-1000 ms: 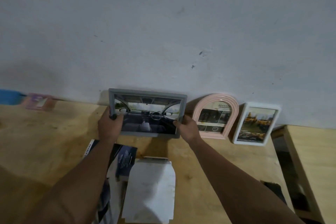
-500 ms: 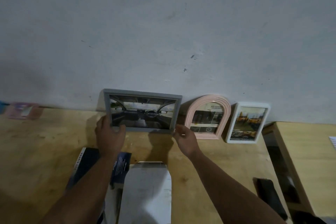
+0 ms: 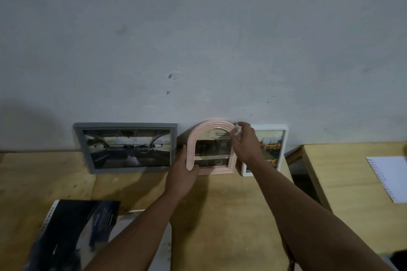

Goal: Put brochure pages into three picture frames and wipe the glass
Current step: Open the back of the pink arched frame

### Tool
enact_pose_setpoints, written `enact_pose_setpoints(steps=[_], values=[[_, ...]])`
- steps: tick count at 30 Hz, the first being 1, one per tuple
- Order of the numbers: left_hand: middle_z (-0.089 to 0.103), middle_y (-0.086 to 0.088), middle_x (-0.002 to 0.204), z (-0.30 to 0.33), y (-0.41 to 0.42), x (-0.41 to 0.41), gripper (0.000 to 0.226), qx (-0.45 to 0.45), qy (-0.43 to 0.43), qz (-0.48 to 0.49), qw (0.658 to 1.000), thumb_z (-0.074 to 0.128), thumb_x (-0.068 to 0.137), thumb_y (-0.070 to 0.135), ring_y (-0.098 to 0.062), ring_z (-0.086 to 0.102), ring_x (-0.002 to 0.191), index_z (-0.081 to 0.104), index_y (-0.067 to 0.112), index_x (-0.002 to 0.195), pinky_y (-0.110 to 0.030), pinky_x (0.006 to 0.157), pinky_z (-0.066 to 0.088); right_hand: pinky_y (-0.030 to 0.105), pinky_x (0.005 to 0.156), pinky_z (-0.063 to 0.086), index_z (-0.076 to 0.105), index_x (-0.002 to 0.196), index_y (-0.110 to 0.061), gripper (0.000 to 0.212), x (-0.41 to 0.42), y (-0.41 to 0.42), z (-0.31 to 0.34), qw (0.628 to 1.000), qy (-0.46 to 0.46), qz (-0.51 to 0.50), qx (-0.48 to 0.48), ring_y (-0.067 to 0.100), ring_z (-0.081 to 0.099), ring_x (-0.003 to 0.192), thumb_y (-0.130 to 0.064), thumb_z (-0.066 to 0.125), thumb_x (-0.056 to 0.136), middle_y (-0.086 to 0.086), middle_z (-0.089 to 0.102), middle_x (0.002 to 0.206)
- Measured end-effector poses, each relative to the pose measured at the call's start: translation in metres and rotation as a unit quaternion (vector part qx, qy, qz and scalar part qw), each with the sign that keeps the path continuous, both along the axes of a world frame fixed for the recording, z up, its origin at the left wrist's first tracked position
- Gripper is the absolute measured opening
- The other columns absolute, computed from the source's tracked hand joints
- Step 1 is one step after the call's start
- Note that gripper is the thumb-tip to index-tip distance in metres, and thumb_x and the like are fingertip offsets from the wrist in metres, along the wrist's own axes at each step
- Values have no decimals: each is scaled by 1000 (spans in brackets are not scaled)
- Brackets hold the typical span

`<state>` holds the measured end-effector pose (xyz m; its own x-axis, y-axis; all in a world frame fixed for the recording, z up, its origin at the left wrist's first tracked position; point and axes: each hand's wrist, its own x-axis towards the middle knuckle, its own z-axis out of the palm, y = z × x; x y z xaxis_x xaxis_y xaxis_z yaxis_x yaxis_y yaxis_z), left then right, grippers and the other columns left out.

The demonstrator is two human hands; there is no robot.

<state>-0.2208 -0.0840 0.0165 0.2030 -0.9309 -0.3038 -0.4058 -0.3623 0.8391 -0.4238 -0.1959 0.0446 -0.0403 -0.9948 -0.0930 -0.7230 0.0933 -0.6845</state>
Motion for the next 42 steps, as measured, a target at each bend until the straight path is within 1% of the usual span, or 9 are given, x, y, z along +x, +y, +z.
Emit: enact_pose_setpoints(steps=[3,7,10,15,20,26,30,37,42], values=[[48,-5,156,-14,-19,-16,82,43,73,56,995,65,101,22,-31,51,139,15,34,165,-47,106,52,45,81,59,45,137,-26,35,-7,-12,-6,998,-29,36,41,24,68,94,-44,42,107,7,64,126],[66,1,109,-21,-29,-22,31,15,39,102,994,59,104,21,-29,65,114,61,19,135,-29,75,49,33,77,55,60,125,-21,21,-24,3,-9,993,-98,57,21,16,65,93,-23,51,106,-1,68,111],[67,6,97,-15,-9,-22,12,-28,18,100,994,62,102,23,-23,69,100,66,27,113,-32,72,54,27,76,55,64,118,-23,17,-49,36,-9,979,-189,75,35,6,64,89,-18,55,105,-7,68,103],[58,10,112,5,56,-44,18,-177,-138,-51,973,69,99,29,0,59,95,64,23,115,-14,76,50,33,69,56,66,133,-25,36,-96,94,-16,949,-283,-38,134,23,67,94,-9,49,105,1,69,115],[60,2,107,8,110,-94,15,-305,-296,-220,878,58,96,32,-14,56,97,60,23,108,-23,77,46,41,80,57,74,119,-22,32,-137,128,-24,914,-315,-119,228,31,68,102,-20,44,108,11,73,112],[57,5,107,-20,158,-138,18,-208,-326,-365,847,58,88,34,-16,63,90,48,29,103,-29,70,54,39,77,56,73,111,-18,36,-172,160,-28,896,-291,-131,308,26,70,101,-36,43,104,4,77,104],[49,2,125,-30,171,-156,22,-94,-317,-417,847,45,96,34,-21,54,111,46,25,116,-39,85,49,39,80,58,70,125,-19,34,-176,175,-48,920,-218,-78,316,23,65,107,-38,56,101,4,71,119],[60,2,99,-68,201,-161,49,-113,-346,-395,843,80,65,33,-17,63,72,51,26,104,-28,54,49,23,104,39,54,145,-9,41,-160,186,-84,959,-92,36,266,28,52,135,-12,54,104,10,59,144],[62,1,102,-83,217,-138,26,-74,-318,-319,890,65,76,33,-24,67,86,60,25,100,-33,69,56,37,103,50,39,155,-28,53,-150,198,-99,966,53,120,224,31,57,122,-16,49,104,9,48,142]])
